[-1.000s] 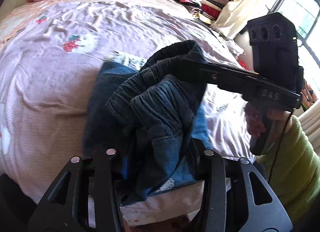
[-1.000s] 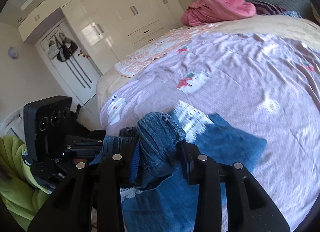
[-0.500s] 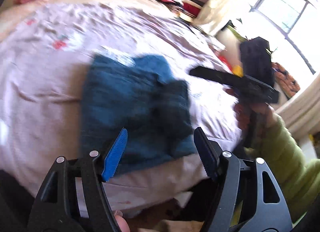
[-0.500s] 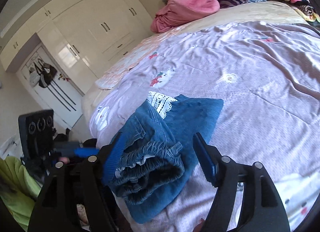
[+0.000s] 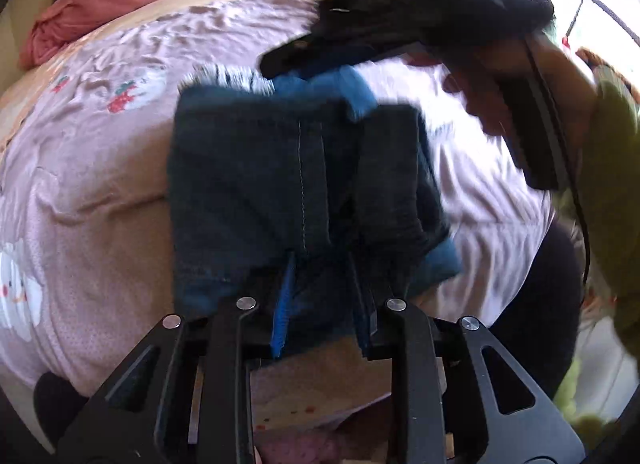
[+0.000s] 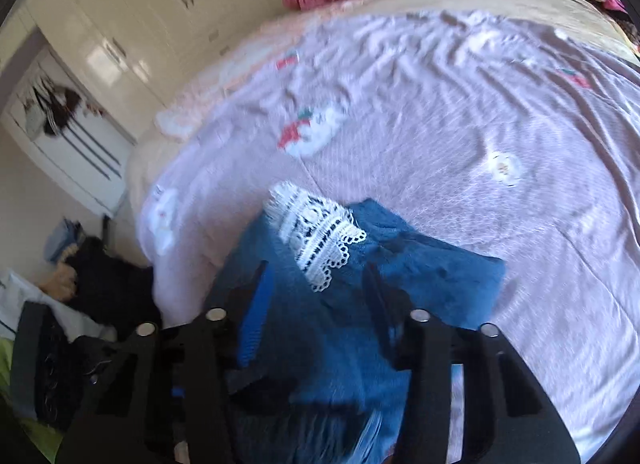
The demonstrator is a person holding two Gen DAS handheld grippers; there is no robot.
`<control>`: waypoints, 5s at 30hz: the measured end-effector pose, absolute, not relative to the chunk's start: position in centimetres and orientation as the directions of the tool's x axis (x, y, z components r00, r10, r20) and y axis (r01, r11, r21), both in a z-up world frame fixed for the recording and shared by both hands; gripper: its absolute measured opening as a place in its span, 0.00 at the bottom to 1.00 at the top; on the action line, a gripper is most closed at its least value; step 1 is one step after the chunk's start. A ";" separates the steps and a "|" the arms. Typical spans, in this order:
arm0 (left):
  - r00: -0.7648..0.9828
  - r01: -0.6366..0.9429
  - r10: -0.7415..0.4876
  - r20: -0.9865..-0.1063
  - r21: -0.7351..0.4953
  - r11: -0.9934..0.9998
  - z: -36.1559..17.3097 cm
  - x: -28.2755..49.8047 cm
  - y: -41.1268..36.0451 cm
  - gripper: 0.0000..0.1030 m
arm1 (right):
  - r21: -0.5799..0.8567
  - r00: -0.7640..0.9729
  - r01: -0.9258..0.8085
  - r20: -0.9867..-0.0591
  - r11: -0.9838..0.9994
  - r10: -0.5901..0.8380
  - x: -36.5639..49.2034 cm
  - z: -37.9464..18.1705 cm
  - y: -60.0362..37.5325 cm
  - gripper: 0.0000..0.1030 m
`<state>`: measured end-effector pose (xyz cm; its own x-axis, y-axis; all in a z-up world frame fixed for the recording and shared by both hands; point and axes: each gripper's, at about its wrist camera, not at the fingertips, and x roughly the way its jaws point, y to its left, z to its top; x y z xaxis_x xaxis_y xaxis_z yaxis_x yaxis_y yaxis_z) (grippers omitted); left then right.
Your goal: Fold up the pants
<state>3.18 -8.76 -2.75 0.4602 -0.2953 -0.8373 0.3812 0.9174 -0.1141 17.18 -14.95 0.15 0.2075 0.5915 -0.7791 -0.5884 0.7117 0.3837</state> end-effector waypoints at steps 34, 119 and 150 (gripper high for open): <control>0.459 0.371 -0.314 -0.831 -0.142 0.918 -4.0 4.9 -9.3 0.21 | 0.134 0.408 -0.728 -0.704 0.673 0.582 11.6 3.0 -14.8 0.13; 0.596 0.128 -0.211 -0.775 -0.168 0.978 -1.1 5.8 -1.0 0.90 | 0.201 0.549 -0.283 -0.767 0.938 0.330 4.0 -0.9 -23.4 0.64; 0.527 0.152 -0.241 -0.815 -0.189 0.970 -4.0 9.2 -4.2 0.29 | 0.382 0.461 -0.377 -0.713 0.844 0.529 8.0 -4.2 -21.7 0.23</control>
<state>9.17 -4.23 -3.96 0.5266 -0.2415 -0.8151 0.1520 0.9701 -0.1892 8.00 -21.73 -4.23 0.4611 0.5287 -0.7126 -0.3765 0.8438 0.3824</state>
